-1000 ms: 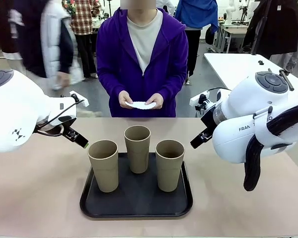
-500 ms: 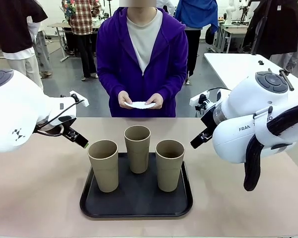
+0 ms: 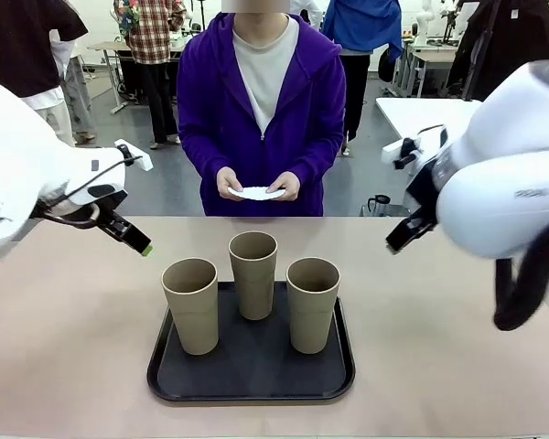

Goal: Place coasters on the table and set cups on them.
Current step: Pick up one Reusable plastic cup and place it on a coaster set by the human.

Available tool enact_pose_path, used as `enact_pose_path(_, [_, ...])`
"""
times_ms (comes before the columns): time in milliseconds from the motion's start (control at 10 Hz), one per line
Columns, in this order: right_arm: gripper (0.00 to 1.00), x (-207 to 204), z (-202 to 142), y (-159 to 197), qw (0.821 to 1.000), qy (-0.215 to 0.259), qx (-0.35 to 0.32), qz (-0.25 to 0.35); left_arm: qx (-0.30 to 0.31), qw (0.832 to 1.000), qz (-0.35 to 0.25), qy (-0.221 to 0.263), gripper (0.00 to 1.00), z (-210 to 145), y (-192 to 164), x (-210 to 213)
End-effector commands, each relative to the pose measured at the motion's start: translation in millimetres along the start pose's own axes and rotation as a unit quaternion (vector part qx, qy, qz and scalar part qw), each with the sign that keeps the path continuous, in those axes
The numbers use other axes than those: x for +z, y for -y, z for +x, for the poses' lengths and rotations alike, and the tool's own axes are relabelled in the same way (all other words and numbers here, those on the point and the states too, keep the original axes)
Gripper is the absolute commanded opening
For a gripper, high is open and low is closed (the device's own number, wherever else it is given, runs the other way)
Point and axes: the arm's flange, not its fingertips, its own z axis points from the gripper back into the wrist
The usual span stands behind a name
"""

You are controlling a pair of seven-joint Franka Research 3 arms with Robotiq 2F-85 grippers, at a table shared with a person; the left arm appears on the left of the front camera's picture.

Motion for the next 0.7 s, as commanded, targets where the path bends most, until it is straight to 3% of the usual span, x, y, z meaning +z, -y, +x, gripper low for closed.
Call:
enact_pose_path(0, [1.0,47.6,-62.5,-25.8,0.999,-0.042,-0.012,-0.002,0.002,0.999,-0.016,-0.041,1.0,-55.6,13.9,47.1])
enact_pose_path(300, [1.0,33.4,-107.8,-40.8,0.994,-0.096,-0.02,0.051,0.026,0.999,-0.016,-0.04,1.0,-92.1,24.1,70.2])
enact_pose_path(400, [1.0,67.6,-39.0,-12.5,0.998,-0.064,-0.014,0.013,0.004,0.999,-0.015,-0.047,1.0,-18.5,4.3,63.9])
enact_pose_path(600, [1.0,67.6,-39.0,-12.5,0.998,-0.064,-0.014,0.013,0.004,0.999,-0.015,-0.047,1.0,-18.5,4.3,63.9])
